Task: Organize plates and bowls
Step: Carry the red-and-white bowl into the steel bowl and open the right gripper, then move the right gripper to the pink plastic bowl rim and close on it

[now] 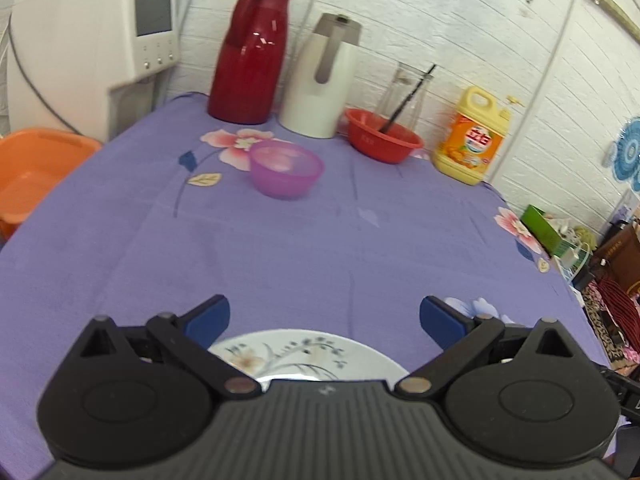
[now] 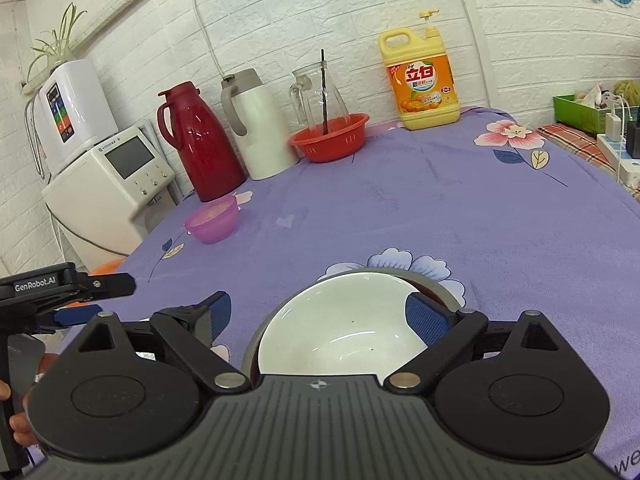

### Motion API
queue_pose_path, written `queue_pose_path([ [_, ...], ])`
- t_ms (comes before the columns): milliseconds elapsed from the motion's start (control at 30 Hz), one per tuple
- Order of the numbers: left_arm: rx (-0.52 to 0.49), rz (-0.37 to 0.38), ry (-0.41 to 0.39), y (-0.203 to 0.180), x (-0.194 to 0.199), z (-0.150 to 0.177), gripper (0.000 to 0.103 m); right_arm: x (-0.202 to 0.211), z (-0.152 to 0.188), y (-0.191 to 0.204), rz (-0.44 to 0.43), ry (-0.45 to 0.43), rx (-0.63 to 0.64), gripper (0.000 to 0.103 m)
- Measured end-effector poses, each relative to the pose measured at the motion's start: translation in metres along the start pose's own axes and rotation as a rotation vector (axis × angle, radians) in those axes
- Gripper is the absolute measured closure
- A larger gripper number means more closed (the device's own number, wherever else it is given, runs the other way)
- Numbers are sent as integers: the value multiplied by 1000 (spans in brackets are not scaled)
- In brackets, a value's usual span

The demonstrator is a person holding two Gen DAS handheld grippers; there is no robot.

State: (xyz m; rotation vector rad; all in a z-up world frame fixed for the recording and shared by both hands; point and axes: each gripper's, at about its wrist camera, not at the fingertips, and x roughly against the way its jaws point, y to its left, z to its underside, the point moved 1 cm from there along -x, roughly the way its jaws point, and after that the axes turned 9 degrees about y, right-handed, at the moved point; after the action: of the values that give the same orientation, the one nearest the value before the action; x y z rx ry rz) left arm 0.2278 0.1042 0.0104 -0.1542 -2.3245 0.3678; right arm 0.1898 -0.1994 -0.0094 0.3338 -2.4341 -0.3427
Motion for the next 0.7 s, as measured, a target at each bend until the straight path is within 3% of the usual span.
queue_pose_path([
  [367, 10, -25, 12, 23, -16, -18, 3, -2, -25, 4, 91, -8, 52, 0],
  [700, 10, -46, 32, 39, -34, -40, 3, -49, -49, 51, 60, 84, 242, 0],
])
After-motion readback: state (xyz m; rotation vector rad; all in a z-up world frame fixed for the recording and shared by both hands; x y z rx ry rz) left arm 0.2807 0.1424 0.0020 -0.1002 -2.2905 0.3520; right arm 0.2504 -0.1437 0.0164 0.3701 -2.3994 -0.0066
